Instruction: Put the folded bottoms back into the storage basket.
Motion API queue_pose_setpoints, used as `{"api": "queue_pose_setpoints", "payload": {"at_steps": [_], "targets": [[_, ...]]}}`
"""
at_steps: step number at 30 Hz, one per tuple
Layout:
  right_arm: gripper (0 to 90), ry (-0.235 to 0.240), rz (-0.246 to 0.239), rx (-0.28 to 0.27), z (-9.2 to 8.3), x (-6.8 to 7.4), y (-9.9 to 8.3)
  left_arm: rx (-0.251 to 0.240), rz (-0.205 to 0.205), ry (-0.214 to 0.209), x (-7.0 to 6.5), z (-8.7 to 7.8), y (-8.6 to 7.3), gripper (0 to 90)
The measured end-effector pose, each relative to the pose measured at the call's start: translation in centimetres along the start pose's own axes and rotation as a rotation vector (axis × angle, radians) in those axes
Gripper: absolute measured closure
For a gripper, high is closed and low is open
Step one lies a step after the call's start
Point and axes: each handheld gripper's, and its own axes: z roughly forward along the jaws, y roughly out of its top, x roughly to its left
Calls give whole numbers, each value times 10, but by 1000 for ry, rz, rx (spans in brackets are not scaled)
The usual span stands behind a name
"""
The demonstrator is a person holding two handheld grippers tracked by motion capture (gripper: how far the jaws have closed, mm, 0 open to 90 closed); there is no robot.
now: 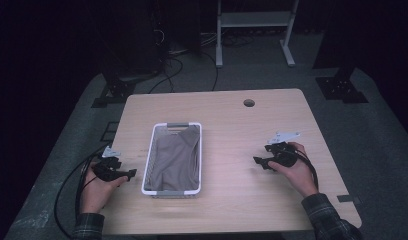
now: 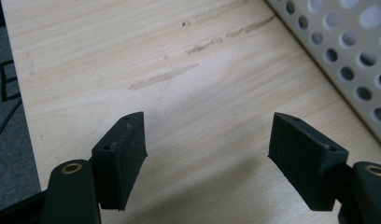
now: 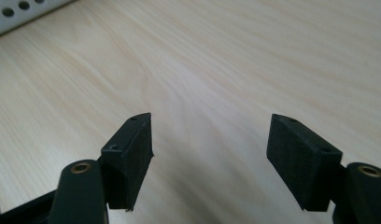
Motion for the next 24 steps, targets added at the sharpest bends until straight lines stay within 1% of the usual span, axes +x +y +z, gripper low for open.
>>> {"api": "queue_pose_setpoints", "payload": {"at_steps": [2, 6, 8, 11, 13, 15, 17, 19, 20, 24], "targets": [[291, -7, 12, 11, -1, -3, -7, 6, -1, 2, 0, 2, -1, 241], [284, -6, 28, 26, -3, -7, -17, 30, 20, 6, -2, 7, -3, 200], [284, -15, 31, 36, -3, -8, -21, 23, 11, -5, -1, 9, -4, 172], [273, -20, 39, 44, -4, -10, -26, 21, 14, -7, -1, 9, -5, 148], [273, -12, 47, 32, -5, -11, -29, 6, 26, -18, 0, 11, -7, 102], [261, -17, 49, 22, -6, -12, -32, -6, 37, -26, 1, 11, -8, 83], [251, -30, 37, 5, -7, -11, -36, -18, 41, -29, 2, 12, -10, 67], [200, -39, 22, -11, -7, -10, -39, -28, 36, -26, 2, 14, -12, 15], [187, -37, 19, -22, -6, -10, -41, -33, 37, -26, 3, 14, -12, 11], [173, -39, 18, -19, -7, -9, -42, -66, 36, -27, 2, 15, -16, 0]]}}
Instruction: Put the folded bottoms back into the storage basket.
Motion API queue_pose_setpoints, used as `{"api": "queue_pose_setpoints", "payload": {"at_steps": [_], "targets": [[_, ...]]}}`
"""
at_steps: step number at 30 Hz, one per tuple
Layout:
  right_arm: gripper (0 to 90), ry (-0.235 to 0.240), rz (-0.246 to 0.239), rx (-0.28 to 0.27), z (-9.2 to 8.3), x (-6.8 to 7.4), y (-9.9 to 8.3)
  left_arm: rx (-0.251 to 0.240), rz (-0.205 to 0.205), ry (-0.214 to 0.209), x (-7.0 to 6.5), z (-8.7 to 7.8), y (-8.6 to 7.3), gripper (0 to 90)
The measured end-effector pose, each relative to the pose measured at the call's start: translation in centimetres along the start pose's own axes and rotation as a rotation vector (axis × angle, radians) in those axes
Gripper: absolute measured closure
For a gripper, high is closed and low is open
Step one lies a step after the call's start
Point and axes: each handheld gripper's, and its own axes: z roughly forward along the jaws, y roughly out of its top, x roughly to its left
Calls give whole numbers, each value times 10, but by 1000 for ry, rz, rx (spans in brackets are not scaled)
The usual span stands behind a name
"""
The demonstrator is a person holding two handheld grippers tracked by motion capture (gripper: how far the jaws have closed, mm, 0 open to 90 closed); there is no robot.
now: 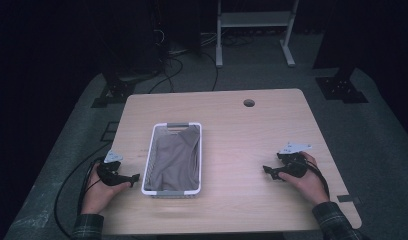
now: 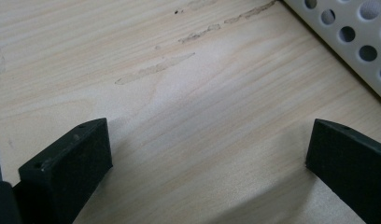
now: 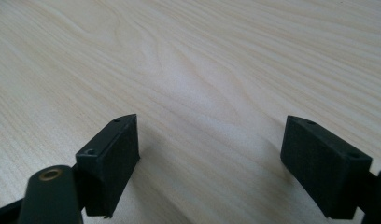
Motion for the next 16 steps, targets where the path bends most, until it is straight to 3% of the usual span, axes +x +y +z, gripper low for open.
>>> {"api": "queue_pose_setpoints", "payload": {"at_steps": [2, 16], "targets": [[161, -4, 5, 2, 0, 0, 0, -25, 4, -6, 0, 1, -2, 0], [156, -8, 11, 3, 1, 0, 0, -24, 8, -8, 1, 1, -2, 0]]}}
